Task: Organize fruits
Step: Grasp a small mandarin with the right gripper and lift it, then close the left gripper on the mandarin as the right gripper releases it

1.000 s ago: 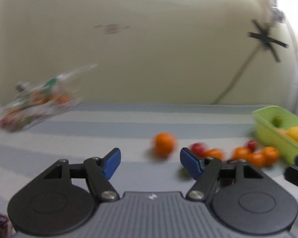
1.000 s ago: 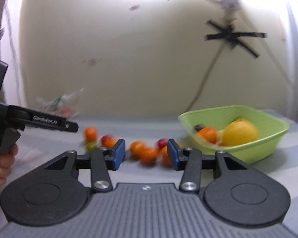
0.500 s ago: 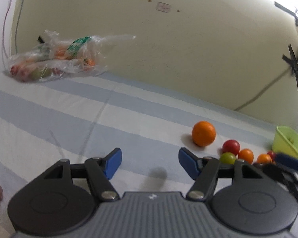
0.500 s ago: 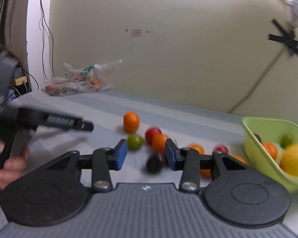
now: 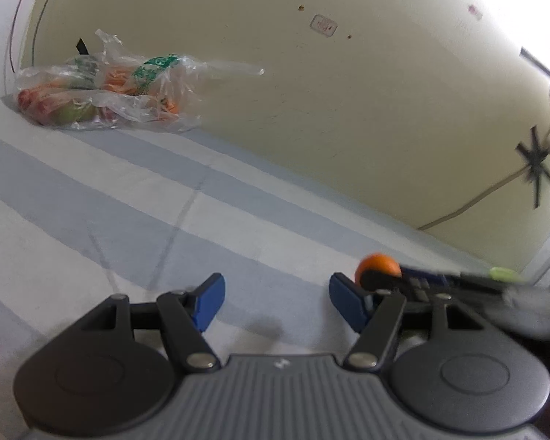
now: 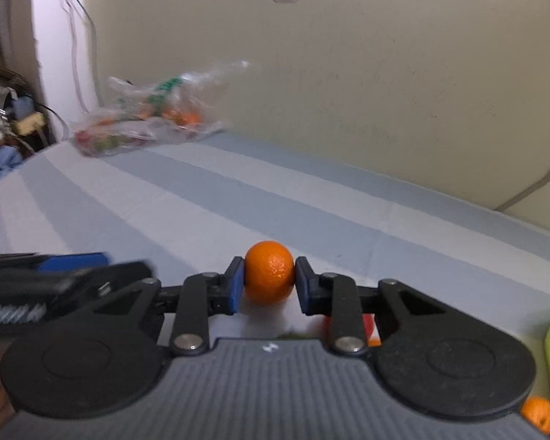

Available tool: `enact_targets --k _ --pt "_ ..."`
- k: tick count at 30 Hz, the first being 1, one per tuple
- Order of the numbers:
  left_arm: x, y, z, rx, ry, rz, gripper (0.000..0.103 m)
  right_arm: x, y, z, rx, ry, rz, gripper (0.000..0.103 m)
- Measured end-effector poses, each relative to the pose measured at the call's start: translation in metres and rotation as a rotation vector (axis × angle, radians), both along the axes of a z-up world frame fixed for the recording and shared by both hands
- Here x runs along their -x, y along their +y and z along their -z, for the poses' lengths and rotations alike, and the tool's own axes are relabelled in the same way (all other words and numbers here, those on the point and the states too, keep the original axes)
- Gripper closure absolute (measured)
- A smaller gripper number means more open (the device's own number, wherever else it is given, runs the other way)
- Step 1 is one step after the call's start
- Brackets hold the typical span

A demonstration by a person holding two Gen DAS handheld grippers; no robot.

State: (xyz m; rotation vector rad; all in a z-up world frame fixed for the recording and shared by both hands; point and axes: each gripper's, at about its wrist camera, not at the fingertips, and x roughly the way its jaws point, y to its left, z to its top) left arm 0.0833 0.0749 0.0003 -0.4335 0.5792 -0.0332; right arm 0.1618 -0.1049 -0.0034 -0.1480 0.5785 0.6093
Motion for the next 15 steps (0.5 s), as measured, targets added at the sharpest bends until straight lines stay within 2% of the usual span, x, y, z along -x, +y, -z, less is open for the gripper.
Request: enact_targets --k 2,4,7,11,15 --pt "0.003 -0.001 -0.002 0.047 -0.030 0.062 0.039 0.026 -0.010 -0.005 -0.001 -0.031 -0.031 0.071" --pt "0.005 -0.008 -0.005 0.059 -0.050 0.135 0.039 0.049 -0.022 -0.009 -0.016 -0.039 -0.072 0.071" --pt "0.009 -0.022 -0.008 0.063 -0.071 0.268 0.039 0.081 -0.049 -0.010 -0.097 0.023 -0.105 0.071" --pt "0.014 -0.043 -0.008 0.066 -0.086 0.445 0.039 0.108 -0.083 -0.002 -0.189 0.097 -0.077 0.071" --pt "0.019 -0.060 -0.007 0.031 -0.088 0.539 0.038 0.113 -0.089 0.011 -0.183 0.109 -0.009 0.068"
